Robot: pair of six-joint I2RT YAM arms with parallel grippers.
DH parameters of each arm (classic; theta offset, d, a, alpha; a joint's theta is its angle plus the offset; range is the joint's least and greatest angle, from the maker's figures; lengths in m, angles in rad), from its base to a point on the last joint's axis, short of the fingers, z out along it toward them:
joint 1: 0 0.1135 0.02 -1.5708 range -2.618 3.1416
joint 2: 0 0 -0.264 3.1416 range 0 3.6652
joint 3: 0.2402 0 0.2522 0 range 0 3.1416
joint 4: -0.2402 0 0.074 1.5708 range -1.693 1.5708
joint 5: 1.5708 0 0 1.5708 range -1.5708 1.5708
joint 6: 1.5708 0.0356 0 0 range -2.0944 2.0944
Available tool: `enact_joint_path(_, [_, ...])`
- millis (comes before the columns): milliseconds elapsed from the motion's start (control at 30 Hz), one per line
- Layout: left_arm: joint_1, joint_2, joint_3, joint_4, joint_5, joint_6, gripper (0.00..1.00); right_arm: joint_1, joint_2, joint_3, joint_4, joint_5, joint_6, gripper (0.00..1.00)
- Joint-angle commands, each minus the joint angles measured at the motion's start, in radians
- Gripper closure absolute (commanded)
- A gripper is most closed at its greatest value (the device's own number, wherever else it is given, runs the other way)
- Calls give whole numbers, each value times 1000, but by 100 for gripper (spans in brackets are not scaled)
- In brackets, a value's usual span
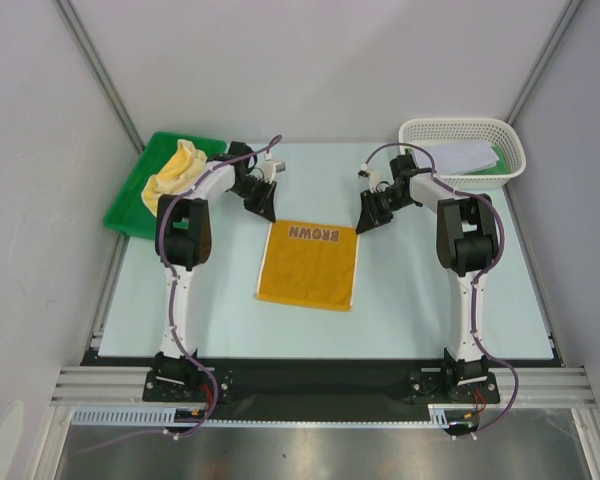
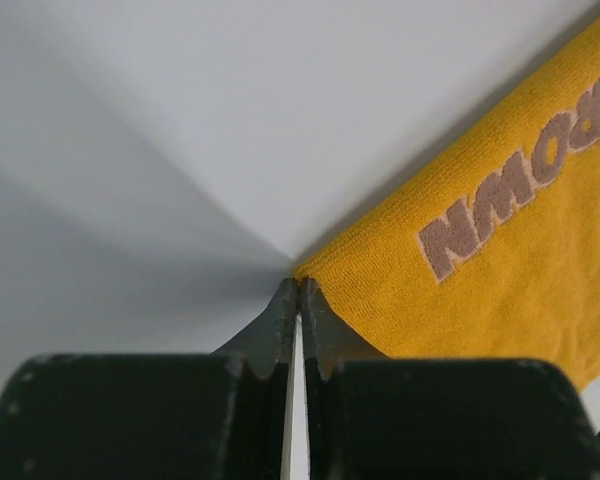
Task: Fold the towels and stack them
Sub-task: Fold the towel
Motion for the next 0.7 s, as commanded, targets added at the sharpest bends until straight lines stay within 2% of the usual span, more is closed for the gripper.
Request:
enact_joint_path(0, [-5,12,50,-14,62,31,99,-6,10,16,0,23,-16,79])
enact_joint_path(67, [-5,15,64,-19,70,25,100,-5,0,11,15,28,-15,88])
enact_joint_path(100, [-5,12,70,-22,67,21,100,-3,-4,10,34,39,-13,95])
enact_joint_path(167, [-5,1,73,-17,50,9,100,-3,-13,17,37,52,-16,100])
enact_joint_path(333, [-5,-69,69,27,13,-25,100,-3,-62,7,70,98,-16,100])
enact_joint_path(667, [-10,-233,-26,110,-18,-82,100,23,-260,-96,120,213,10,100])
